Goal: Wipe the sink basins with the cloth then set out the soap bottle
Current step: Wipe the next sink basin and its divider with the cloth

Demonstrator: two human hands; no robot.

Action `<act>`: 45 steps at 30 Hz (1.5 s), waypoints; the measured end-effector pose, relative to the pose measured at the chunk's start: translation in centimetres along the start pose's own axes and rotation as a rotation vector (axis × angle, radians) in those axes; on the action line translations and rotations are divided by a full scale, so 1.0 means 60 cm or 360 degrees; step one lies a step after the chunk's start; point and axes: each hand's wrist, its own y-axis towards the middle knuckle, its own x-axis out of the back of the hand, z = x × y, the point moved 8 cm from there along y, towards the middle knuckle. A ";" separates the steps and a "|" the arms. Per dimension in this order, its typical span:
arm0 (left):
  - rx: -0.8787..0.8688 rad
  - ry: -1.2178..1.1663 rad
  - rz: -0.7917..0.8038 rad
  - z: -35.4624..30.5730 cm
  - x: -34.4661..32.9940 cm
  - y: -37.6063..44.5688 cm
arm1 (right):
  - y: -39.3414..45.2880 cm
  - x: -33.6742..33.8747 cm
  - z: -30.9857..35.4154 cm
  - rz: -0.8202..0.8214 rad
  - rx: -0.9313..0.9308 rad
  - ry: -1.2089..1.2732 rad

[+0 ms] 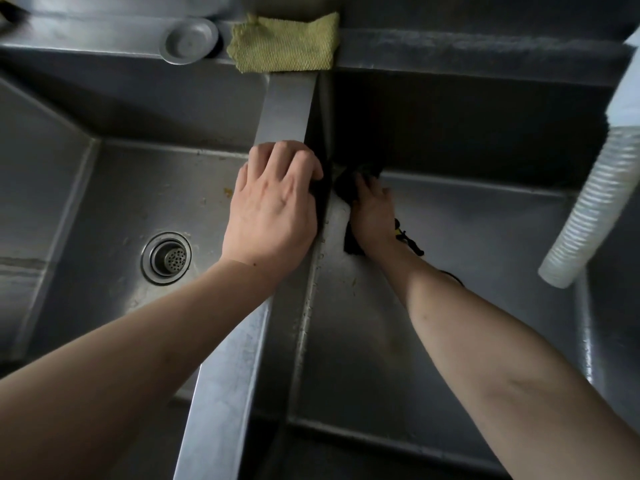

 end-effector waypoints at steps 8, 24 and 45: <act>0.0000 0.0012 0.0003 0.001 -0.001 0.000 | -0.024 -0.032 -0.005 0.0323 0.0464 0.0042; -0.0013 0.0038 0.0021 0.001 -0.004 0.002 | 0.053 -0.028 0.023 0.0529 0.0221 0.0007; 0.0004 0.0056 0.0049 0.004 -0.005 0.003 | 0.053 -0.005 0.043 0.0415 0.0260 -0.0224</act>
